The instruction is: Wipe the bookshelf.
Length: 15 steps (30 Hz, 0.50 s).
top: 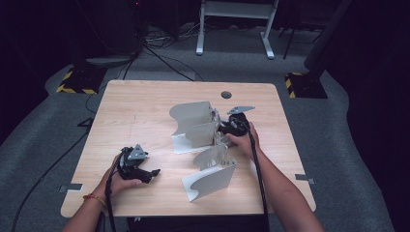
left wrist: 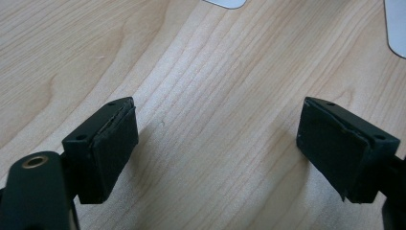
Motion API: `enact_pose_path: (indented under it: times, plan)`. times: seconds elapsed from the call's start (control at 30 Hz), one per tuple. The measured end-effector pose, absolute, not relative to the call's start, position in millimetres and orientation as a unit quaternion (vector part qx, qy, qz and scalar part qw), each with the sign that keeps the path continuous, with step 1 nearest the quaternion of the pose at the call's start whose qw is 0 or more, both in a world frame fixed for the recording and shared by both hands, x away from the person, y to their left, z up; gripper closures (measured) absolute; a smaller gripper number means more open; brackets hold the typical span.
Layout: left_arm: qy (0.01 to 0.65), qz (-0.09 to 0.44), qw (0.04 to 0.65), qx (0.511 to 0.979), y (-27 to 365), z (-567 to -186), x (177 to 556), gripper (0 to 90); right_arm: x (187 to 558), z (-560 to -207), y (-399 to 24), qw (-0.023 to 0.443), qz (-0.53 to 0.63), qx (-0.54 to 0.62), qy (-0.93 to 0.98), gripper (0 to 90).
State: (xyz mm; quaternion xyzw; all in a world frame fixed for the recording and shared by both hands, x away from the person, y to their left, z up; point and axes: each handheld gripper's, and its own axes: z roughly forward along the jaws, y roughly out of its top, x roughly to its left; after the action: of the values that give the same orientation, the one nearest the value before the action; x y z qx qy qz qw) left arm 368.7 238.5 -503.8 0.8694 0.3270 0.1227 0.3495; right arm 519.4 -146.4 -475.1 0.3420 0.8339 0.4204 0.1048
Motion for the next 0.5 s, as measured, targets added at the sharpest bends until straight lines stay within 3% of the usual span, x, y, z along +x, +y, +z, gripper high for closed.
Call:
enact_pose_path:
  times: [0.2, 0.5]
  plan:
    - [0.329, 0.124, 0.35, 0.868, 238.1, -503.8, 368.4, 14.8, 503.2, -474.7, -157.8, 0.098, 0.402, 0.333, 0.847, 72.5]
    - [0.327, 0.123, 0.35, 0.869, 237.9, -503.8, 369.3, 14.5, 500.1, -417.9, -177.8, 0.137, 0.5, 0.331, 0.788, 72.5]
